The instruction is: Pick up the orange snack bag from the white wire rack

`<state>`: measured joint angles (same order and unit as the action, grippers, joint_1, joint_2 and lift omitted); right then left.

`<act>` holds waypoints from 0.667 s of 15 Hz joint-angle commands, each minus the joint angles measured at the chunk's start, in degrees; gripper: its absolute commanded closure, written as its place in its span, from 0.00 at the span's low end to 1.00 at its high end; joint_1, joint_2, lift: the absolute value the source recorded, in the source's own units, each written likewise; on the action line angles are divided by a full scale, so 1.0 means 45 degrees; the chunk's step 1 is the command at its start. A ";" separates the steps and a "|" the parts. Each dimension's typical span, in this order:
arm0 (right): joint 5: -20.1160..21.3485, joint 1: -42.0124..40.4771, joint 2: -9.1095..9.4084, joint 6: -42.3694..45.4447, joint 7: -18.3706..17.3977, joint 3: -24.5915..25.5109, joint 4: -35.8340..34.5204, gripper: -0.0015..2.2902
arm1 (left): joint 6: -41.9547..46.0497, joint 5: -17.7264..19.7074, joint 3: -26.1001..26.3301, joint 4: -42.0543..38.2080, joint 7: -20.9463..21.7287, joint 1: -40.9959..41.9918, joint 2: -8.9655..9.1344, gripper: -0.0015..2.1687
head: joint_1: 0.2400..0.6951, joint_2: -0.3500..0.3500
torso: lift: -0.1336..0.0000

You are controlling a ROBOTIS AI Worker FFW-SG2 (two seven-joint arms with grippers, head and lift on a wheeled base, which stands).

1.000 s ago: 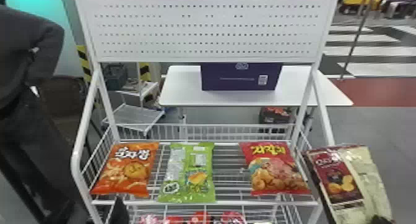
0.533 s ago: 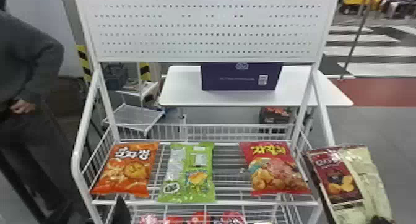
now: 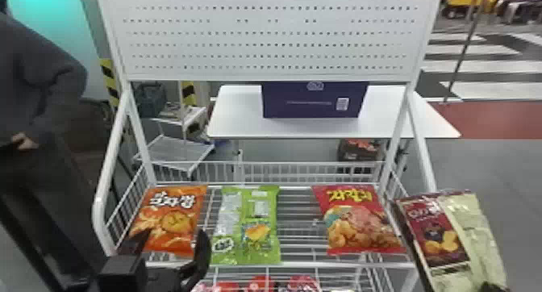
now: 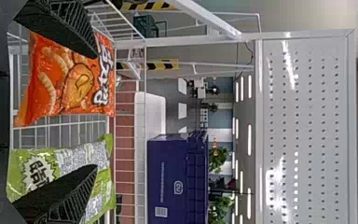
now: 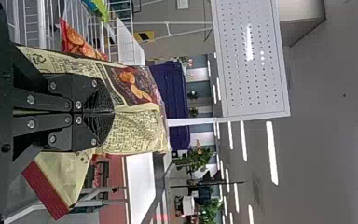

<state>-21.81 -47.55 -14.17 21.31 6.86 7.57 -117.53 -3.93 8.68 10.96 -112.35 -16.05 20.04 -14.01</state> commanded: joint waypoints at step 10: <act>0.0042 -0.0020 0.0004 0.0000 0.0000 -0.0042 0.0101 0.99 | -0.2282 0.0531 0.0064 0.5688 0.0207 -0.5235 0.0223 0.02 | 0.57 0.50 | 1.00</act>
<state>-21.63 -47.70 -14.23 21.31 6.86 7.39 -117.08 -13.43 10.72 11.63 -89.04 -15.17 -2.06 -13.00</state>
